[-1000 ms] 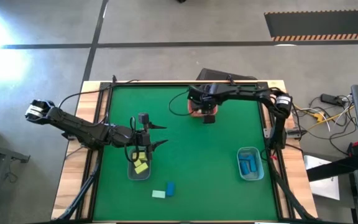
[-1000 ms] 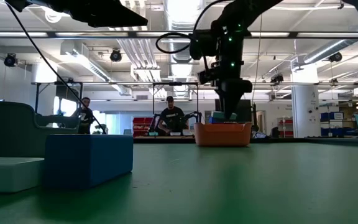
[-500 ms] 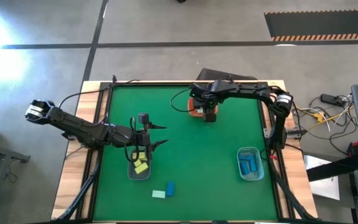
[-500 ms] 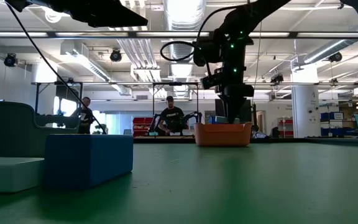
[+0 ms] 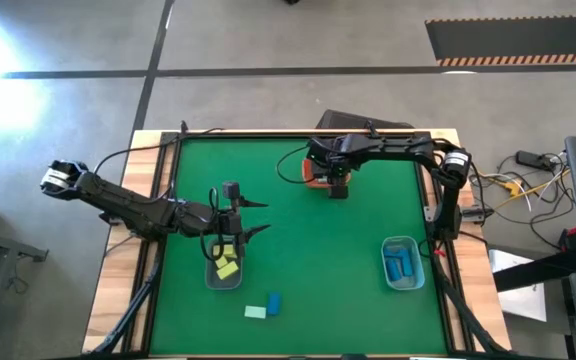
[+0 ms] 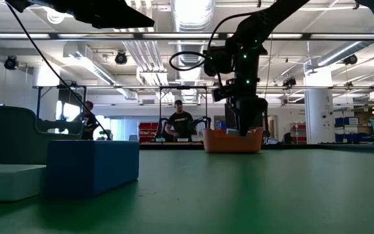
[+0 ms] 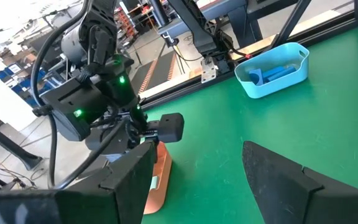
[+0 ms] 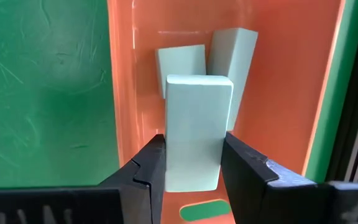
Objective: Sort & place blocks by color
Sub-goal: Put the light blue block into the orange bin, then put the blue block into the light blue bin
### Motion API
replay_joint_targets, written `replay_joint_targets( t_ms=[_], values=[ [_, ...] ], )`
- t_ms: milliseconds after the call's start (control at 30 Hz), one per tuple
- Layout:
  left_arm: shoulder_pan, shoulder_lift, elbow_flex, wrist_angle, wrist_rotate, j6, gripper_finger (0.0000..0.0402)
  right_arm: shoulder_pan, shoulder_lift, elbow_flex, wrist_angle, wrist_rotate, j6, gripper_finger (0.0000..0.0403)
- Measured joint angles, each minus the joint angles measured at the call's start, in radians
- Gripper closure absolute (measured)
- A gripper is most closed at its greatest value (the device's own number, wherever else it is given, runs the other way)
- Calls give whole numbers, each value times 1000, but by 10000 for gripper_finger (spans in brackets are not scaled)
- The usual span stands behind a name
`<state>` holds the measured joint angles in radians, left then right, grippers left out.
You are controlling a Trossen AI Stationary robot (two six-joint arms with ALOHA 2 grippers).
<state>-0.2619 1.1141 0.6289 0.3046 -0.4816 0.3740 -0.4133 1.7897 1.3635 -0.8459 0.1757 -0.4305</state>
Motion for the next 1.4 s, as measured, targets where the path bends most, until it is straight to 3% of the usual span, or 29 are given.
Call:
replay_joint_targets(
  t_ms=[100,433,767,1033,1233,1400],
  values=[
    [0,0,0,0,0,0,174,0,0,-1,4,5,1,289],
    [0,0,0,0,0,0,174,0,0,-1,36,9,-3,217],
    [0,0,0,0,0,0,174,37,-49,37,-6,9,167,225],
    [0,0,0,-1,0,-4,174,197,-203,1,18,9,396,254],
    [0,0,0,-1,0,-29,174,372,-293,-86,162,12,539,276],
    [0,0,0,0,0,-31,174,524,-323,-162,265,126,618,292]
  ],
)
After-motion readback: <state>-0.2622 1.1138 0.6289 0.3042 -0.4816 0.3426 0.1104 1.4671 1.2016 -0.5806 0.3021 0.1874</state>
